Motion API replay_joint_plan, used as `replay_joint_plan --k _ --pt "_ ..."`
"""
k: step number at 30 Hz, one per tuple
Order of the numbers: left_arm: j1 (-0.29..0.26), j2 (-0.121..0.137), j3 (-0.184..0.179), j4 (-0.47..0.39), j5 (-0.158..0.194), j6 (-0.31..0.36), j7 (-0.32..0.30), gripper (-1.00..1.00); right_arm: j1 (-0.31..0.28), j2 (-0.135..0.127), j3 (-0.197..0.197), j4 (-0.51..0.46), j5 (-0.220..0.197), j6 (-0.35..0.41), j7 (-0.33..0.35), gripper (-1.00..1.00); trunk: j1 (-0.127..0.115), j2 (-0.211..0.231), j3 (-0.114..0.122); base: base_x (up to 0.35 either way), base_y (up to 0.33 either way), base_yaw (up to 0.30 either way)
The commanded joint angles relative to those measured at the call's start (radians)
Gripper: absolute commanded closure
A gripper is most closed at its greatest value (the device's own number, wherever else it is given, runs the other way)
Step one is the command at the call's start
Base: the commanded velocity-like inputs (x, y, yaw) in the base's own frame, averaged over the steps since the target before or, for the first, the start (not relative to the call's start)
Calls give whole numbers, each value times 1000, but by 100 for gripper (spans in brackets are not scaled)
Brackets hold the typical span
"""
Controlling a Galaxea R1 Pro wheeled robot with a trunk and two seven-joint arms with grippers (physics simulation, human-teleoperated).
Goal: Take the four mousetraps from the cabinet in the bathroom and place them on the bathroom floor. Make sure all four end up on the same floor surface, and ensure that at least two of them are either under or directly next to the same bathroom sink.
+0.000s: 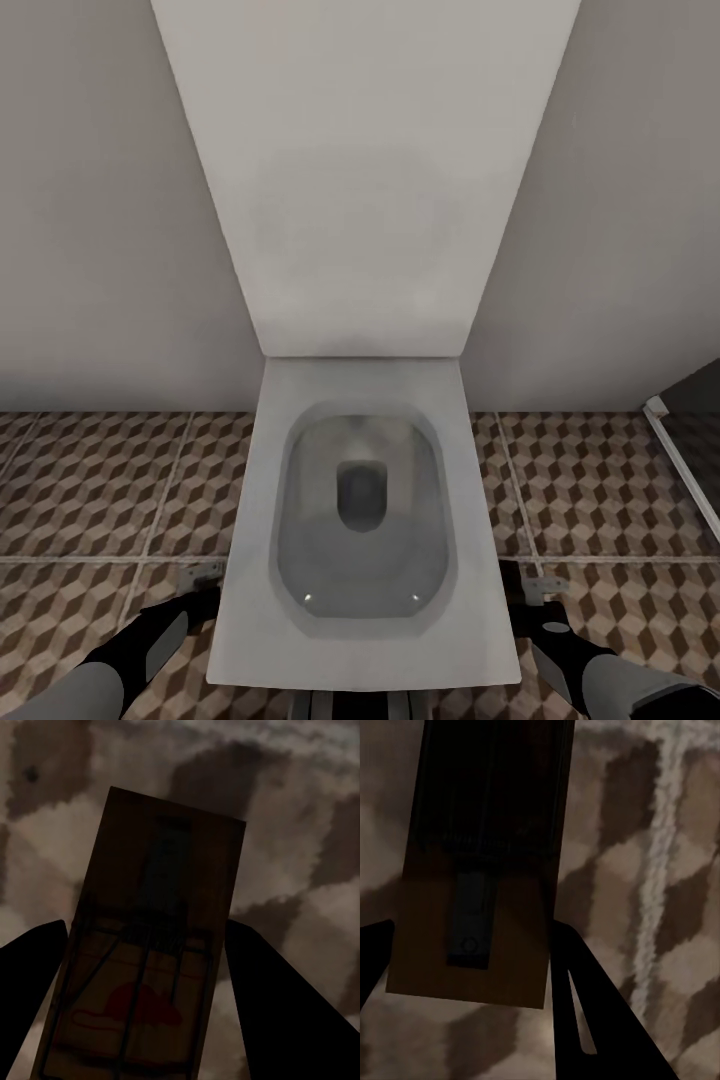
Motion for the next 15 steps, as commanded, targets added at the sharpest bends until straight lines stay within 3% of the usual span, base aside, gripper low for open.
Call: replay_joint_plan --k 1,15 --pt "0 1 -8 -3 9 5 7 100 0 0 8 1 -13 -4 -1 100 0 0 -1 0 0 0" --pt "0 1 -8 -4 9 5 7 100 -1 -1 8 1 -13 3 4 100 0 0 -1 0 0 0"
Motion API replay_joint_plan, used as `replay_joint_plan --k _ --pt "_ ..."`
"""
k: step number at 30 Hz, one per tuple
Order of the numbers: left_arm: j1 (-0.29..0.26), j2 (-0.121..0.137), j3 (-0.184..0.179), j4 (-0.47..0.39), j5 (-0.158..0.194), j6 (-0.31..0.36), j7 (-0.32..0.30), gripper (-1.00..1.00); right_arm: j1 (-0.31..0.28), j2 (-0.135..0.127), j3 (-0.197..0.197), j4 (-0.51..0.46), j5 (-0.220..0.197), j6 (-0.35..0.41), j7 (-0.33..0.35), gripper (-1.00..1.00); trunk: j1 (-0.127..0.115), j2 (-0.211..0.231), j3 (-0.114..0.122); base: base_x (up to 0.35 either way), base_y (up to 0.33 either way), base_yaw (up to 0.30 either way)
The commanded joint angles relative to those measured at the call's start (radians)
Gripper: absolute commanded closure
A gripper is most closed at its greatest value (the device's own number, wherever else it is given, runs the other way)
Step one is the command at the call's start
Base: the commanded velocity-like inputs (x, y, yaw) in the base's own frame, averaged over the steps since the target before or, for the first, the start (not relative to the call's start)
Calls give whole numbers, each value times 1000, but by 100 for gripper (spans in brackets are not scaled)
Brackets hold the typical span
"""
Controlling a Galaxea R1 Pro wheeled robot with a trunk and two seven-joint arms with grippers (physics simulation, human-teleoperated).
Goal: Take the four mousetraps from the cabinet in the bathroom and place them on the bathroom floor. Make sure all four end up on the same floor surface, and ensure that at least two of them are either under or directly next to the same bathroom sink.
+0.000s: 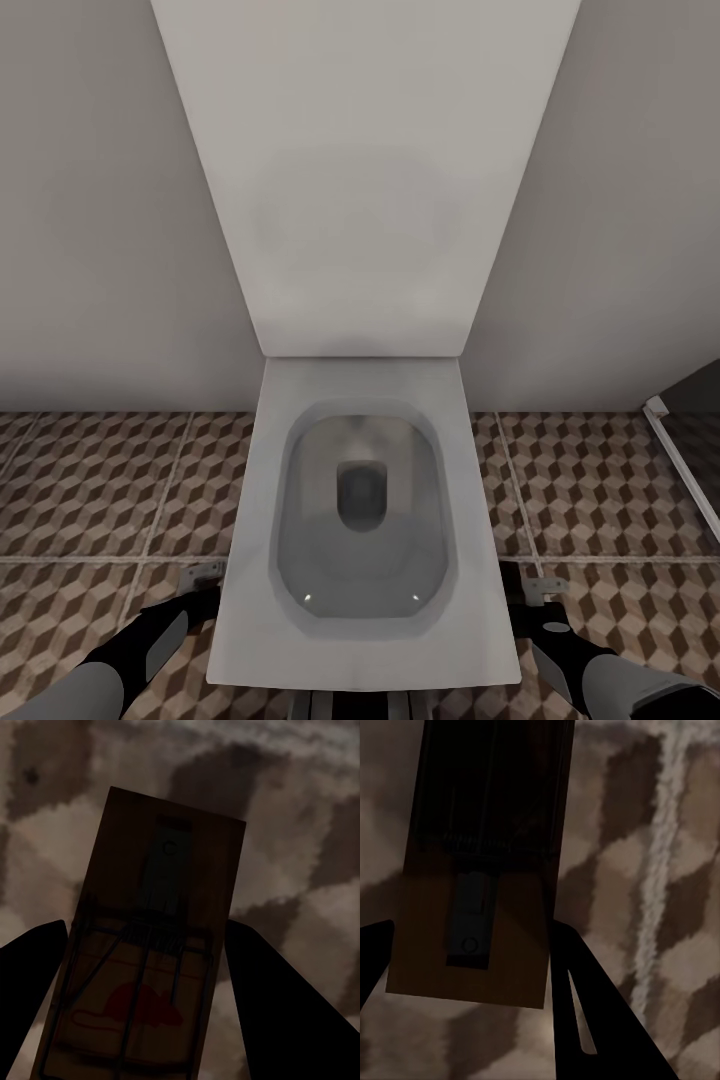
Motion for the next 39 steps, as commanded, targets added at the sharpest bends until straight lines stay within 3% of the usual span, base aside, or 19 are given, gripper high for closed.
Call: replay_joint_plan --k 1,24,25,39 --pt "0 1 -8 -3 9 5 7 100 0 0 8 1 -13 -4 -1 100 0 0 -1 0 0 0" --pt "0 1 -8 -3 9 5 7 100 -1 1 8 1 -13 1 1 100 0 0 -1 0 0 0" --pt "0 1 -8 -3 9 5 7 100 -1 1 8 1 -13 1 1 -100 0 0 -1 0 0 0" --pt "0 1 -8 -3 9 5 7 100 -1 0 8 1 -13 1 1 -100 0 0 -1 0 0 0"
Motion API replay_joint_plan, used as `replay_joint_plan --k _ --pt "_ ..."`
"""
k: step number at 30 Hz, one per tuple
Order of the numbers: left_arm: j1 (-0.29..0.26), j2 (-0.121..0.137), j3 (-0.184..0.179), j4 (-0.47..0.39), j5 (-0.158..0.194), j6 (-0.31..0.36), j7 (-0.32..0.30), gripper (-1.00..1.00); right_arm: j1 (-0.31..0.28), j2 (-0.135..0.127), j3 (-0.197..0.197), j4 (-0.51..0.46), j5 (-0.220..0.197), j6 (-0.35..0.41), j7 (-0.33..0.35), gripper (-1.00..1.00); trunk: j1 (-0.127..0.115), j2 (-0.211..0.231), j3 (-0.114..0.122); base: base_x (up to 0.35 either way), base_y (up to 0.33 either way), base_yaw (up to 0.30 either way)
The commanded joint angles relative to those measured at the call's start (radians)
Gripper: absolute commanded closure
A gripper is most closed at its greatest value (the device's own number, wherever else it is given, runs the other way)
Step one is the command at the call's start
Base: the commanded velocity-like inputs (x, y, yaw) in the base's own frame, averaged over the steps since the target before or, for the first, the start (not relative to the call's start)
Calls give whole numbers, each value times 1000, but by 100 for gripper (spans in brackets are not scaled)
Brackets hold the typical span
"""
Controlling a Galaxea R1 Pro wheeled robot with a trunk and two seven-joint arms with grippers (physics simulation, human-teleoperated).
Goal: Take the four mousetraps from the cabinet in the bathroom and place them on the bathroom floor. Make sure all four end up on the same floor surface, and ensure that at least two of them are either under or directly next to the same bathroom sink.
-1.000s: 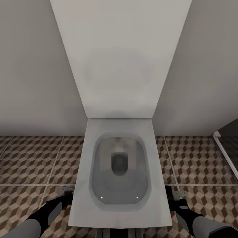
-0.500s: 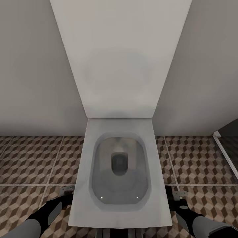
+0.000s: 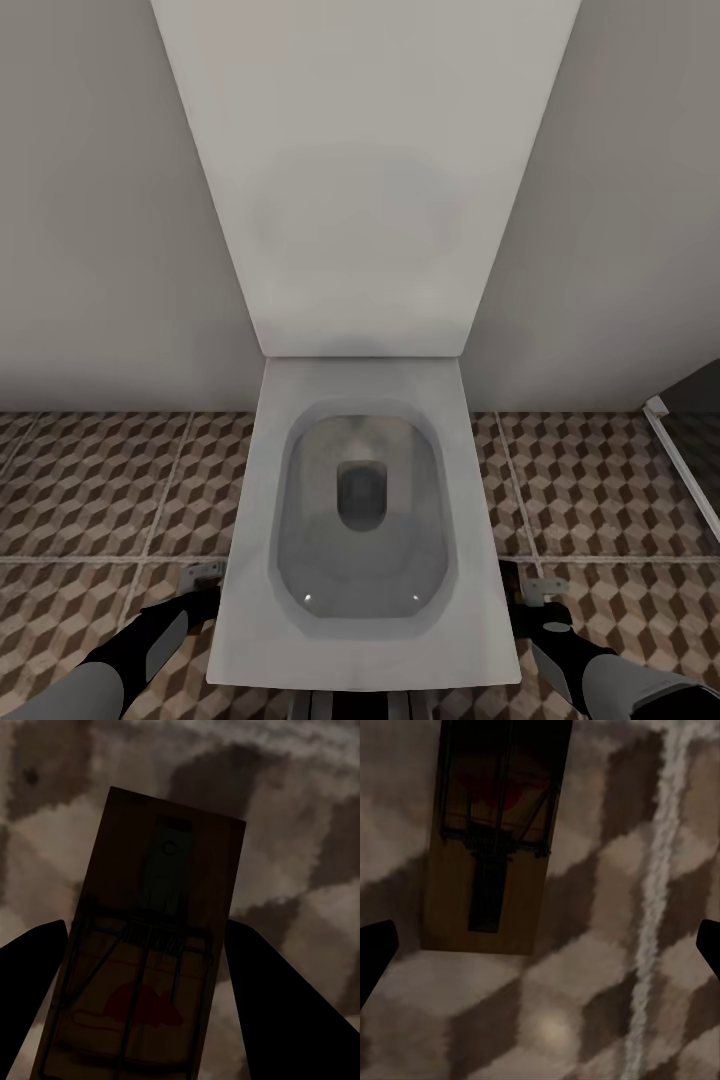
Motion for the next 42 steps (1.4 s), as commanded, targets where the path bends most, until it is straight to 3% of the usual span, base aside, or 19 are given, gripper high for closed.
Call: replay_joint_plan --k 1,25,33,42 --pt "0 1 -8 -3 9 5 7 100 0 0 9 1 -10 -4 -1 -100 0 0 -1 0 0 0" --pt "0 2 -13 -4 10 1 6 100 0 -1 9 1 -10 -3 -1 -100 0 0 -1 0 0 0" --pt "0 5 -13 -40 9 -95 7 100 -1 -1 9 1 -10 -3 -1 -100 0 0 -1 0 0 0" --pt "0 11 -11 -40 9 -129 7 100 -1 0 9 1 -10 -3 -1 -100 0 0 -1 0 0 0"
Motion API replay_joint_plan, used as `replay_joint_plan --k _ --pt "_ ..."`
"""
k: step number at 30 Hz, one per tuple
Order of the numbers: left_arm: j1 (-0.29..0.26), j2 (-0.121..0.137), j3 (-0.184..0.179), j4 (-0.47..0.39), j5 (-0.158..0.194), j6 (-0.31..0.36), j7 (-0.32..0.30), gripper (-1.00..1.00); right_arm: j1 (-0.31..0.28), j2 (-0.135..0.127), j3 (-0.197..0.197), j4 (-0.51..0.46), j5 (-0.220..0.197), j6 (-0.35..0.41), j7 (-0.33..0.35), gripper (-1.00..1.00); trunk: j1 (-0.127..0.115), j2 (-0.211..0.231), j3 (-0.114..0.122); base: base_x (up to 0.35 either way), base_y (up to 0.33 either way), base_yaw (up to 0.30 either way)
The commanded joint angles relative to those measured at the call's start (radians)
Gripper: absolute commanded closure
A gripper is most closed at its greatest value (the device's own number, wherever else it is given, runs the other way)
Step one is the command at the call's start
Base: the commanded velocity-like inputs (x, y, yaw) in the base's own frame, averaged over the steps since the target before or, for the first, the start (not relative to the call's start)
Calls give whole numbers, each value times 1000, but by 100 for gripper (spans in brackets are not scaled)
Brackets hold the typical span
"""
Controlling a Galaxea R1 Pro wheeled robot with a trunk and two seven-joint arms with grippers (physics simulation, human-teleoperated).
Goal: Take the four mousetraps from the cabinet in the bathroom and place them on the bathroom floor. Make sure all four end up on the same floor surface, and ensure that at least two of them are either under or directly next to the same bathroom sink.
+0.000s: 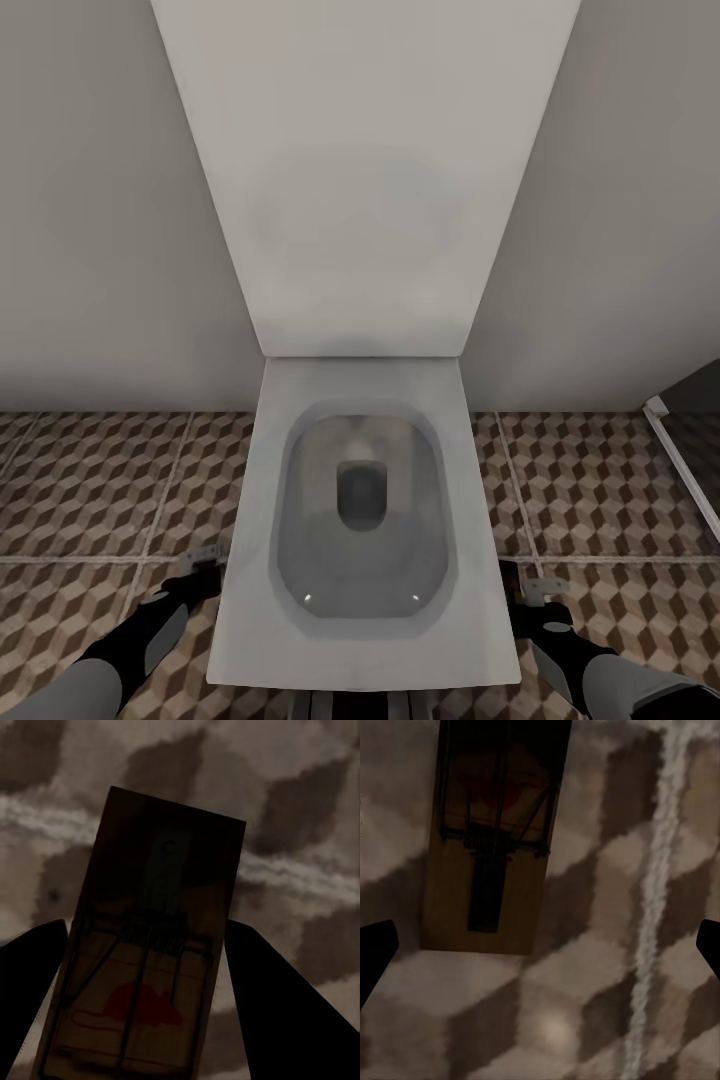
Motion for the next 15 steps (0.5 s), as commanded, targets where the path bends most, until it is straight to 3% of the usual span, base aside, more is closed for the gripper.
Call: replay_joint_plan --k 1,15 --pt "0 1 -8 -1 8 3 7 100 -1 0 8 1 -10 -4 -1 -100 0 0 -1 0 0 0" --pt "0 0 -9 66 12 3 9 100 0 0 8 1 -10 -4 -1 -100 0 0 -1 0 0 0"
